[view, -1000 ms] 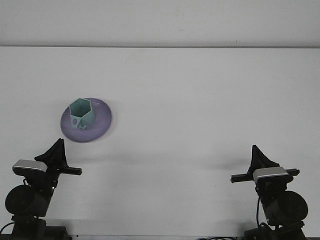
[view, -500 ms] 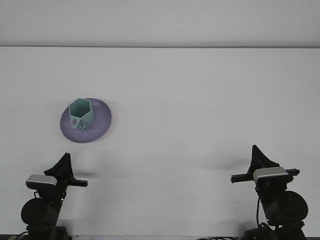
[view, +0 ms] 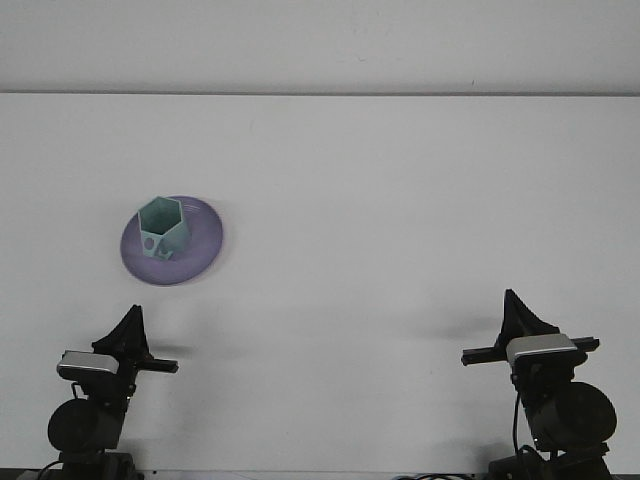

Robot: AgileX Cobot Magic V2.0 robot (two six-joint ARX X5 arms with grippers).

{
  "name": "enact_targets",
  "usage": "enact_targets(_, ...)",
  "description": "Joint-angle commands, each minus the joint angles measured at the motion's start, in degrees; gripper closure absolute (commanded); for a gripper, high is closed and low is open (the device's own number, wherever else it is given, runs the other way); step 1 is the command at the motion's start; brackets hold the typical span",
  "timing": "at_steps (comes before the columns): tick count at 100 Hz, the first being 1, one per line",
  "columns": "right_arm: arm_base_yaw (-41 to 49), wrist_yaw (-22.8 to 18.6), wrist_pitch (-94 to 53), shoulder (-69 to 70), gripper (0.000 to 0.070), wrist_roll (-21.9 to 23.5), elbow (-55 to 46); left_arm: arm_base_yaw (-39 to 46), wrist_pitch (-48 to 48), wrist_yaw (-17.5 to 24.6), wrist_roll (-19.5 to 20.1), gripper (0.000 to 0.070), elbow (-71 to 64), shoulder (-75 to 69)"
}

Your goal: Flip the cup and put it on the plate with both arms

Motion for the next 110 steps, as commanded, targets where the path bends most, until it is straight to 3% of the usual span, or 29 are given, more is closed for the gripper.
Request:
enact_targets(1, 0.0, 0.22, 0.61, 0.22, 0.07, -0.28, 0.63, -0.02, 0.5, -0.33, 1.01, 0.0685, -1.07, -0.04)
enact_targets(51, 0.0, 0.22, 0.63, 0.22, 0.07, -0.28, 0.63, -0.02, 0.52, -0.33, 0.98, 0.0685, -1.07, -0.04)
enact_targets(66, -1.84, 0.22, 0.52, -1.92, 0.07, -2.12, -0.02, -0.02, 0.55, -0.33, 0.98, 0.0685, -1.07, -0.04)
enact_targets(87, -9.66, -9.07, 4.39, -12.02, 0.07, -10.25, -10.82, -0.02, 0.52, -0.33, 0.98, 0.0685, -1.07, -0.02)
enact_targets(110, -11.32, -9.25, 9.46, -15.15, 0.07, -12.31, -21.31, -0.02, 0.57, -0.33, 0.98, 0.0685, -1.07, -0.04)
